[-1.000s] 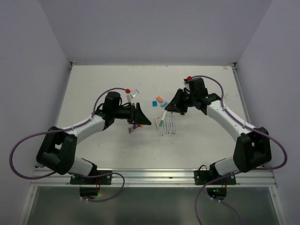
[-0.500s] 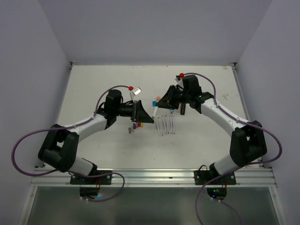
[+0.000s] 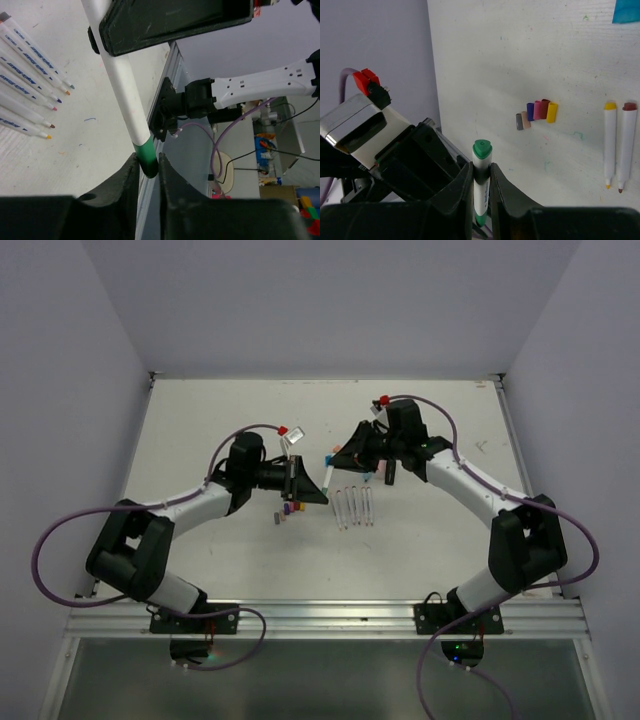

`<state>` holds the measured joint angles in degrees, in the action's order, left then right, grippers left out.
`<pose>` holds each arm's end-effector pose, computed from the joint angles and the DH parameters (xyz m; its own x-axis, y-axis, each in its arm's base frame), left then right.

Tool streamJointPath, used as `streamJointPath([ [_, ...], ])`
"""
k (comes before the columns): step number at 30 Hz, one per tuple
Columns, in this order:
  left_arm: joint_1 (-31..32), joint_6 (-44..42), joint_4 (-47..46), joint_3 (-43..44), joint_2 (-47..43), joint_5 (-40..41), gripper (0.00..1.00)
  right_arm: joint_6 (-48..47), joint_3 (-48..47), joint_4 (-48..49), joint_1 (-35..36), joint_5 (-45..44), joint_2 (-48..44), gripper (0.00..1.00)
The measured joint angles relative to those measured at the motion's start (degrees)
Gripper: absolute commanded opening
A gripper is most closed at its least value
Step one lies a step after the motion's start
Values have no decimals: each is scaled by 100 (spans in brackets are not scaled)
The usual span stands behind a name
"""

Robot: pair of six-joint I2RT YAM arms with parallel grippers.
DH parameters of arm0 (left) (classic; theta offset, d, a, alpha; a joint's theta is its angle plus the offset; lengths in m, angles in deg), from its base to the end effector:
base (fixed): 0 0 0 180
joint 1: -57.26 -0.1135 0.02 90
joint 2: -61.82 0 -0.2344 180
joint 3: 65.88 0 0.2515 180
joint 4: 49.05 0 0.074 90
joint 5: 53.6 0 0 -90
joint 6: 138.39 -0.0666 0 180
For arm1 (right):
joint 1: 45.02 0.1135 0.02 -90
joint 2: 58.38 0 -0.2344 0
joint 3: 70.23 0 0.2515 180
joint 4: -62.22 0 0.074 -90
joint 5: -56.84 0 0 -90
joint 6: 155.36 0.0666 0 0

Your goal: Open the pen caps

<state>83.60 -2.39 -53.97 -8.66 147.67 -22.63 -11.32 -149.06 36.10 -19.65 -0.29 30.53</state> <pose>0.2641 -0.1945 0.1832 -0.9207 0.0428 -0.3880 0.3881 0.2067 -0.8981 0.3170 0.1903 0.2271 -0.9250 0.3138 -0.2144 -0.0118 0.5403 0.8414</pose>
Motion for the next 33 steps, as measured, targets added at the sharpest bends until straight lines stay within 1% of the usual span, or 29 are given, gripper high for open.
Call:
streamJointPath([
  [2,0,55,13,2,22,-4,0,11,-20,26,13,15,0,0],
  [5,-15,199,-46,-4,63,7,0,-4,-39,98,13,37,0,0],
  [8,-33,570,-522,-133,66,-57,0,26,7,387,7,192,9,0],
  [12,-111,1217,-1502,-459,57,-131,0,391,422,1633,-85,715,74,0],
  [15,-216,1668,-2234,-774,11,-114,0,1097,848,3110,-225,1322,358,0],
  [18,-361,2098,-2914,-1075,-46,-72,0,1759,968,4358,-321,1902,802,0],
  [21,-450,2354,-3342,-1274,-127,-72,0,2166,966,5099,-330,2247,1049,0],
  [26,-468,2553,-3823,-1515,-326,-61,0,2378,964,5646,-330,2568,1086,0],
  [30,-516,2599,-3995,-1694,-459,2,0,2393,964,5783,-330,2688,1086,0],
  [33,-479,2592,-4030,-1891,-573,-485,0,2402,820,5829,-487,2249,1102,0],
])
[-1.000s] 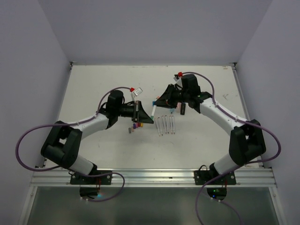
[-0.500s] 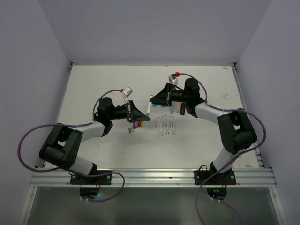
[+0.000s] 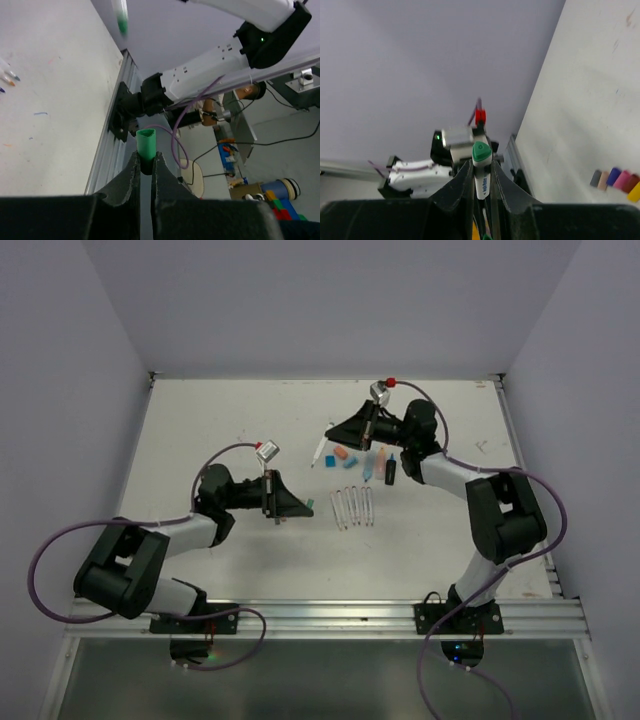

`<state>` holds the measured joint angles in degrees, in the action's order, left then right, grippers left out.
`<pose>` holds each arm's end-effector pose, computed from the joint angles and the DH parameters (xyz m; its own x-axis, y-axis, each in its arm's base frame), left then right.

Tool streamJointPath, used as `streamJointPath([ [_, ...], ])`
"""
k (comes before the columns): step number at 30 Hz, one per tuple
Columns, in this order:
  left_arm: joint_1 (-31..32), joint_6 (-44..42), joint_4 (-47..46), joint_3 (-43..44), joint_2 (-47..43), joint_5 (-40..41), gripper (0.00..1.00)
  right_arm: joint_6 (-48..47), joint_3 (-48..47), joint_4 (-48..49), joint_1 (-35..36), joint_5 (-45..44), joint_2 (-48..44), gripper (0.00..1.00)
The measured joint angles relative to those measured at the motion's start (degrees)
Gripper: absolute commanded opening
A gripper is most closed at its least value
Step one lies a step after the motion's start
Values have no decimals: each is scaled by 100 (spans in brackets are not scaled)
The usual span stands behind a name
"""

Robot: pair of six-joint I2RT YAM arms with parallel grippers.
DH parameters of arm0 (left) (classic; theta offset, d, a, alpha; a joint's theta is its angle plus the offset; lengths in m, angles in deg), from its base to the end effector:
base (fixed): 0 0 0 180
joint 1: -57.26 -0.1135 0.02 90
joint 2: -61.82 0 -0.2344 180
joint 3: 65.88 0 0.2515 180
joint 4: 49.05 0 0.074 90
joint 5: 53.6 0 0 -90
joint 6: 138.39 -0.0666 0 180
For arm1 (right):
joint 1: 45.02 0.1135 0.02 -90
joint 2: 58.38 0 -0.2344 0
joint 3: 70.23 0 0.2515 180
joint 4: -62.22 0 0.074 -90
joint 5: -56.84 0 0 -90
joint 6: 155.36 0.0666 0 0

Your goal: Open the pen caps

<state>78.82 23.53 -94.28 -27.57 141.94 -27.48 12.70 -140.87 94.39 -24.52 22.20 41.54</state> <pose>0.2295 -0.1550 0.1829 -0.9290 -0.0829 -0.3607 0.3616 0.0040 -0.9323 0.3475 0.1884 0.2270 -0.9380 0.2430 -0.2472 -0.2466 0.0333 0.9685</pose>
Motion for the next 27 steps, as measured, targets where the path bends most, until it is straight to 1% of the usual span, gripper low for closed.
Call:
streamJointPath([
  [3,48,-2,28,-98,-44,-278,0,0,-208,129,-280,-378,0,0],
  [6,48,-79,133,-98,-125,-356,0,-4,-306,166,-376,-601,-2,0],
  [8,37,-343,466,-87,-238,-348,0,-229,-428,-291,-356,-656,-15,0],
  [9,13,-640,828,-61,-326,-295,0,-457,-535,-713,-343,-693,-37,0],
  [10,-22,-1062,1545,48,-448,-162,0,-859,-748,-1460,-326,-809,-57,0],
  [12,-90,-1987,3060,463,-570,391,0,-1665,-1255,-2874,-297,-1008,-68,0],
  [14,-144,-2841,4548,1016,-667,1266,0,-2610,-1893,-4409,-286,-1287,-72,0],
  [16,-181,-3436,5558,1342,-866,2151,0,-3462,-2433,-5746,-289,-1652,-98,0],
  [18,-214,-3823,6260,1478,-1054,2918,0,-4164,-2868,-6940,-289,-2065,-105,0],
  [20,-247,-4138,6913,1539,-1106,3709,0,-4712,-3056,-7847,-291,-2393,-107,0],
  [21,-254,-4188,7112,1539,-1078,3958,0,-4913,-3053,-8201,-293,-2516,-109,0],
  [24,-275,-4325,7709,1523,-850,4629,0,-5283,-2844,-8929,-293,-2828,-109,0],
  [27,-275,-4304,8021,1508,-660,5023,0,-5525,-2579,-9484,-293,-3101,-83,0],
])
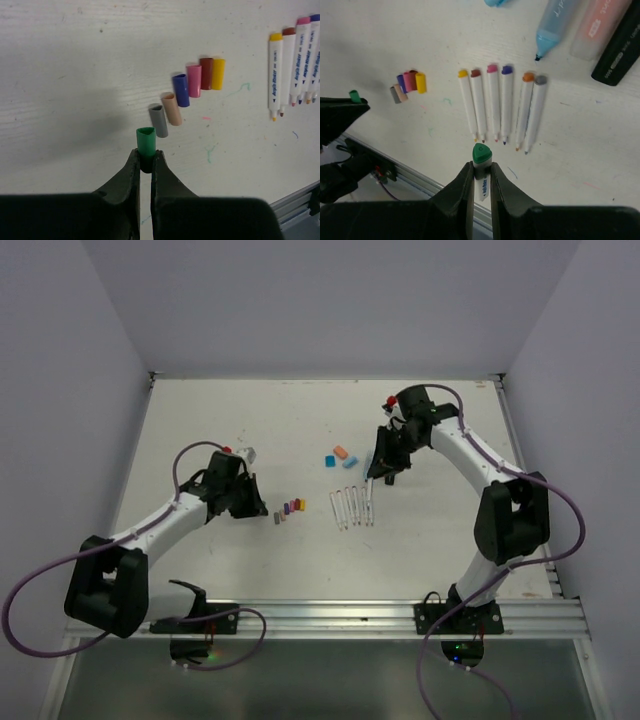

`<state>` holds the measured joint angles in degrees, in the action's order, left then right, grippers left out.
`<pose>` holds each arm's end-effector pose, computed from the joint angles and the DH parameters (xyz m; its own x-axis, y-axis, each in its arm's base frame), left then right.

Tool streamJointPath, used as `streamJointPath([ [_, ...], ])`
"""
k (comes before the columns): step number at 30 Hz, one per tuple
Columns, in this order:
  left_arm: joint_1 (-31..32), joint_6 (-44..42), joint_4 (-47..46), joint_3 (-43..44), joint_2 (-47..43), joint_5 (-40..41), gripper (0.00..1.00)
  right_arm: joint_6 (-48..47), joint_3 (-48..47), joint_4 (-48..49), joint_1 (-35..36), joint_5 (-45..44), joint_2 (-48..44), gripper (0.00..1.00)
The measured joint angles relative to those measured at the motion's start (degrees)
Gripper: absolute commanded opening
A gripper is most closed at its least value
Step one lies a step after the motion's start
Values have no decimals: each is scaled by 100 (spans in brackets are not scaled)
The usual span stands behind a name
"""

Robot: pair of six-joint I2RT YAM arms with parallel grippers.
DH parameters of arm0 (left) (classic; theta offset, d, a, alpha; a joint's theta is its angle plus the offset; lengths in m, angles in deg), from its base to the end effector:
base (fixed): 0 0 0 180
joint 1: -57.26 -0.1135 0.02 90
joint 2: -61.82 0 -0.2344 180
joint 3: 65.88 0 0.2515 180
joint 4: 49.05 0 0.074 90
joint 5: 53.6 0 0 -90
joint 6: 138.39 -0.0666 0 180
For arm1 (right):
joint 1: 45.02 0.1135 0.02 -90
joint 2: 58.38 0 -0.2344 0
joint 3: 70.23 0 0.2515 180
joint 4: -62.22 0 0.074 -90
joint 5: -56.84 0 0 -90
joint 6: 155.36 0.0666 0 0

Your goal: Open the pen caps

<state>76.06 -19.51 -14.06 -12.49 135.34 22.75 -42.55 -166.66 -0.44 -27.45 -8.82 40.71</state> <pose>0.2496 -0.1016 0.1379 -0.8930 -0.1918 -0.4072 0.0110 0.8951 -0.4457 0.3392 0.1362 0.2109 -0.9687 0.0638 -0.2397 -0.0689 0.8591 0.5071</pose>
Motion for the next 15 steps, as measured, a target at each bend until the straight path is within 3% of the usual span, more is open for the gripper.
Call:
streamJointPath([
  [6,0,157,87,-157,136,254,1,-280,173,-468,0,-422,146,0],
  [15,-2,267,-98,-339,533,181,13,-435,310,-505,2,-734,675,0],
])
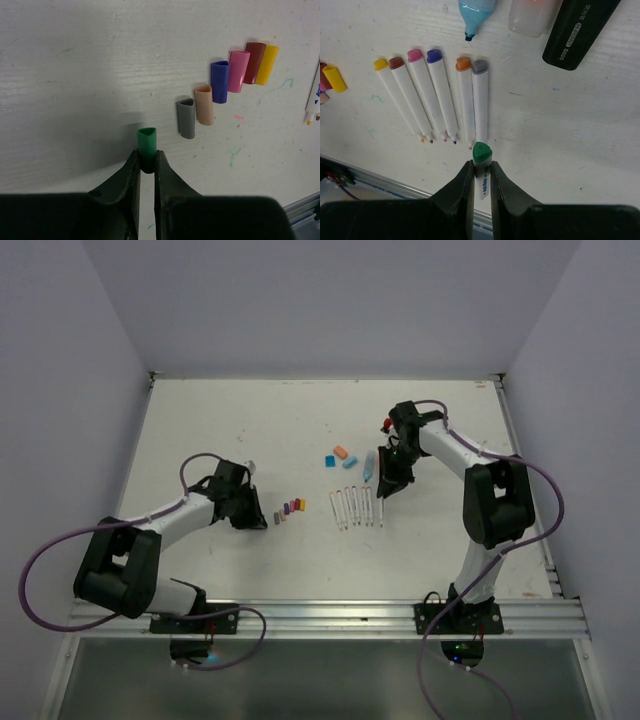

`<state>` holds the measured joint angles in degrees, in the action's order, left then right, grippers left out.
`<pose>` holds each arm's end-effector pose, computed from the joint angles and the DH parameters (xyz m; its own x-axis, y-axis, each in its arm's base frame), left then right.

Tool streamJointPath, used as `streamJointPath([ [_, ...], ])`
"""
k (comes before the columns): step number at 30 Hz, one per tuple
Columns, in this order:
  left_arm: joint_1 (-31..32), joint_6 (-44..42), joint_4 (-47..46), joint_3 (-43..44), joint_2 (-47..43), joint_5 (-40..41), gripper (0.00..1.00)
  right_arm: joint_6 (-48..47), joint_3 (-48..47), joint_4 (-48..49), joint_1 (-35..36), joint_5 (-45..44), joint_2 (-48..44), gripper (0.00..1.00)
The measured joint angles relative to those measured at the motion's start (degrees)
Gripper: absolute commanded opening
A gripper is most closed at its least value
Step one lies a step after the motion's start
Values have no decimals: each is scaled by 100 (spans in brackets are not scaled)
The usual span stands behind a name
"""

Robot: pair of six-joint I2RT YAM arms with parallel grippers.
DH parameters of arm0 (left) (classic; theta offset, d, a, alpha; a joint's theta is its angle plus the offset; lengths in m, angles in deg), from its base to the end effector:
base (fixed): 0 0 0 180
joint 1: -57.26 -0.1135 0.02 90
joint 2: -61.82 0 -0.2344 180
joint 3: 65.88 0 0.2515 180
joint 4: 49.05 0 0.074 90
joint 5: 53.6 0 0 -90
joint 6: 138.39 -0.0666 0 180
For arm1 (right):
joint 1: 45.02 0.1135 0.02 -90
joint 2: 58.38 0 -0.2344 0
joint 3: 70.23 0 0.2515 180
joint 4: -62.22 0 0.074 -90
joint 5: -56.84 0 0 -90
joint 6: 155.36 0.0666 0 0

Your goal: Open the pen caps

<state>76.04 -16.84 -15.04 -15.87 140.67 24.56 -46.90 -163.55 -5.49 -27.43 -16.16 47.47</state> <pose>0.2403 -0.0962 0.0983 -0.9292 -0.2250 -0.2933 -0.0968 0.9139 -0.3944 0.3305 0.1252 0.1487 -0.9976 0.0014 -0.0696 -0.0215 0.9448 0.3270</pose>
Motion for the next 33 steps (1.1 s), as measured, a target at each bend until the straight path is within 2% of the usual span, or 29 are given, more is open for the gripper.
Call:
streamJointPath([
  [5,0,55,-223,2,190,-173,19,-76,-2,-42,-2,-225,170,0],
  [12,0,90,-256,74,269,-205,33,-208,-81,-59,0,-442,535,0],
  [23,0,184,-138,103,181,-90,45,-262,-271,138,0,-415,1019,1],
  [25,-2,184,-79,103,146,-44,45,-262,-275,192,0,-402,1027,4],
  [28,0,184,11,105,103,0,48,-262,-275,251,2,-402,1029,14],
  [29,-2,184,44,105,85,11,49,-264,-275,256,2,-402,1029,21],
  [33,-2,184,136,105,28,28,50,-271,-275,267,2,-402,1029,37],
])
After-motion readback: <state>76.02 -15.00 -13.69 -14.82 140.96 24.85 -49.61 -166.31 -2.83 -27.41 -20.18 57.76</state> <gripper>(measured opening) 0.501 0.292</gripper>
